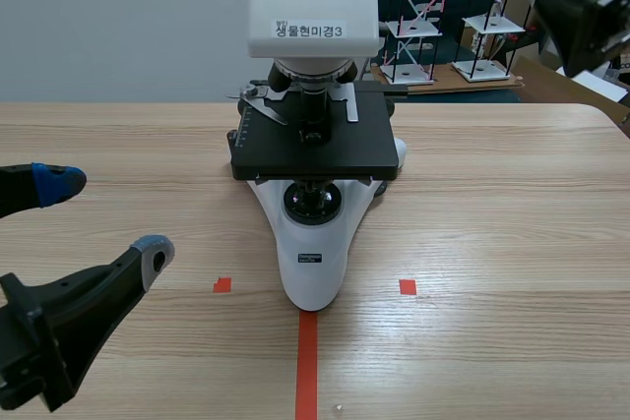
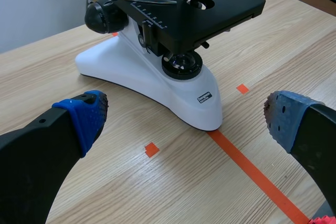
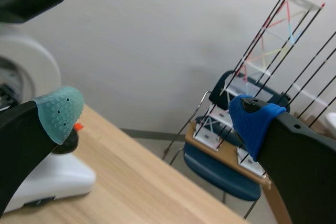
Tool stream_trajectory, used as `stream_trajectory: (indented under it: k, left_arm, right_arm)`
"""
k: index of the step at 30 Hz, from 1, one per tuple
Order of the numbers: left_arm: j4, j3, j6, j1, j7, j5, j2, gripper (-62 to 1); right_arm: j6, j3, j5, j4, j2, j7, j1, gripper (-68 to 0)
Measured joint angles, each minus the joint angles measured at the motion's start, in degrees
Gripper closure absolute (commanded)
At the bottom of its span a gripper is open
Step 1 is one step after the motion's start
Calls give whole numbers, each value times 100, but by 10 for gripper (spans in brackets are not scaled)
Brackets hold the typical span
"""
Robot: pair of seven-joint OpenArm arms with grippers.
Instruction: Return to the home posture
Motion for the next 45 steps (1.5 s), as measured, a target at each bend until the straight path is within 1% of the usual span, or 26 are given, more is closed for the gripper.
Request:
stream_trajectory:
  k: [3,7,10,13,16,19,20,22,24,26,30,34,36,41,45]
  left_arm:
    - [0,0,0,0,0,0,0,-623]
    - [0,0,0,0,0,0,0,-623]
    - [0,0,0,0,0,0,0,-623]
    - [0,0,0,0,0,0,0,-623]
    - [0,0,0,0,0,0,0,-623]
    - [0,0,0,0,0,0,0,-623]
    - [0,0,0,0,0,0,0,-623]
    - [0,0,0,0,0,0,0,-623]
    - [0,0,0,0,0,0,0,-623]
    - [0,0,0,0,0,0,0,-623]
    - [0,0,0,0,0,0,0,-623]
    - [0,0,0,0,0,0,0,-623]
    - [0,0,0,0,0,0,0,-623]
    - [0,0,0,0,0,0,0,-623]
    - [0,0,0,0,0,0,0,-623]
  right_arm:
    - [-2,562,0,216,-256,2,-800,-611]
    - [13,1305,0,407,-848,-9,-1720,-611]
    - [61,1681,-2,664,-1213,-15,-2400,-611]
    - [116,1873,-61,981,-1497,-15,-2994,-611]
    - [313,1991,-214,1202,-1790,-15,-3440,-611]
    - [315,1998,-367,1314,-2076,-15,-3753,-611]
    - [356,1998,-411,1335,-2159,-17,-3832,-611]
    - [522,1998,-483,1388,-2282,-15,-3941,-611]
    - [715,1993,-501,1440,-2332,-17,-4041,-611]
    - [772,1989,-498,1510,-2350,-15,-4151,-611]
    - [793,1989,-498,1720,-2347,-15,-4426,-611]
    - [793,1985,-636,1937,-2345,-13,-4649,-611]
    - [791,1969,-654,1952,-2343,-13,-4708,-611]
    - [793,1803,-931,1952,-2345,-15,-4734,-610]
    - [791,1797,-949,1952,-2343,-15,-4734,-610]
